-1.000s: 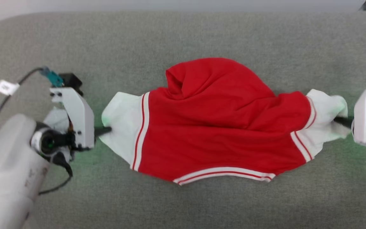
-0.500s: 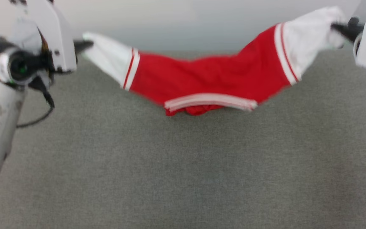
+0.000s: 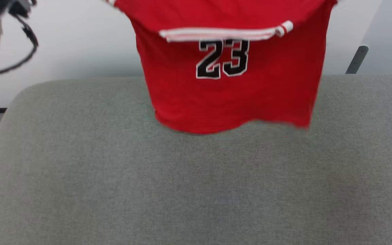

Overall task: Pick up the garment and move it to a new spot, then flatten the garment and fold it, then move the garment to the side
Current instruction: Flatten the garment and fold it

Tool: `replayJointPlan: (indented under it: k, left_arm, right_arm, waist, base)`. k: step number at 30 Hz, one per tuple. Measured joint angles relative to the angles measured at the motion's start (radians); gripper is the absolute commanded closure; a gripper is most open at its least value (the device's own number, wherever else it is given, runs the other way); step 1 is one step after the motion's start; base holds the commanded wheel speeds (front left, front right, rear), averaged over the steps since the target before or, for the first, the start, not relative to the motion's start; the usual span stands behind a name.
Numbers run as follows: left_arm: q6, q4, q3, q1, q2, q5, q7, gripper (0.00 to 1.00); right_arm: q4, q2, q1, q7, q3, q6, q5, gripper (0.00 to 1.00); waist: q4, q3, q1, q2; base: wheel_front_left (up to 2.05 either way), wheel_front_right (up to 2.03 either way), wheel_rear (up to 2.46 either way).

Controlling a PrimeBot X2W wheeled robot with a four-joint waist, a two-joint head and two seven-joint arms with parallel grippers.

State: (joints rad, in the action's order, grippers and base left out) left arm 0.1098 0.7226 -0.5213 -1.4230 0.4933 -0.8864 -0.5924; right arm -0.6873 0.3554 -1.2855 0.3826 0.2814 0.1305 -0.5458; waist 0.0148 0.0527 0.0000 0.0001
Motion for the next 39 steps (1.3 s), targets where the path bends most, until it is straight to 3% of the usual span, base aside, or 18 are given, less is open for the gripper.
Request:
replayJointPlan:
  k: [8,16,23,27,30,35,39]
  left_arm:
    - [0.015,0.076,-0.021,-0.11,-0.016,0.028,0.117,1.0]
    - [0.018,0.089,-0.047,-0.222,-0.016,0.039,0.22,1.0]
    - [0.018,0.096,-0.069,-0.338,-0.023,0.063,0.386,1.0]
    - [0.018,0.127,-0.065,-0.406,-0.05,0.069,0.504,1.0]
    - [0.018,0.142,-0.063,-0.447,-0.074,0.059,0.58,1.0]
    - [0.018,0.139,-0.079,-0.487,-0.096,0.008,0.705,1.0]
    - [0.018,0.138,-0.103,-0.484,-0.097,-0.035,0.745,1.0]
  right_arm:
    - [-0.137,-0.007,-0.107,-0.186,0.046,0.0,0.03,1.0]
    - [-0.209,0.018,-0.246,-0.329,0.069,0.0,0.096,1.0]
    - [-0.274,0.02,-0.373,-0.556,0.046,0.0,0.247,1.0]
    - [-0.302,0.024,-0.437,-0.631,0.006,0.0,0.366,1.0]
    - [-0.28,0.029,-0.47,-0.642,-0.051,0.0,0.467,1.0]
    - [-0.076,0.013,-0.445,-0.647,-0.188,0.0,0.671,1.0]
    - [-0.014,-0.008,-0.386,-0.647,-0.228,0.001,0.744,1.0]
  waist:
    - [0.005,0.018,0.0001,0.0]
    - [0.006,0.12,0.0,0.0]
    - [0.01,0.268,0.0,0.0]
    - [0.016,0.361,0.0,0.0]
    - [0.024,0.43,0.0,0.0]
    - [0.051,0.559,0.0,0.0]
    - [0.076,0.633,0.0,-0.0001]
  base:
    - [0.0,0.0,0.0]
    - [0.0,0.0,0.0]
    - [0.0,0.0,0.0]
    - [0.0,0.0,0.0]
    - [0.0,0.0,0.0]
    - [0.0,0.0,0.0]
    - [0.0,0.0,0.0]
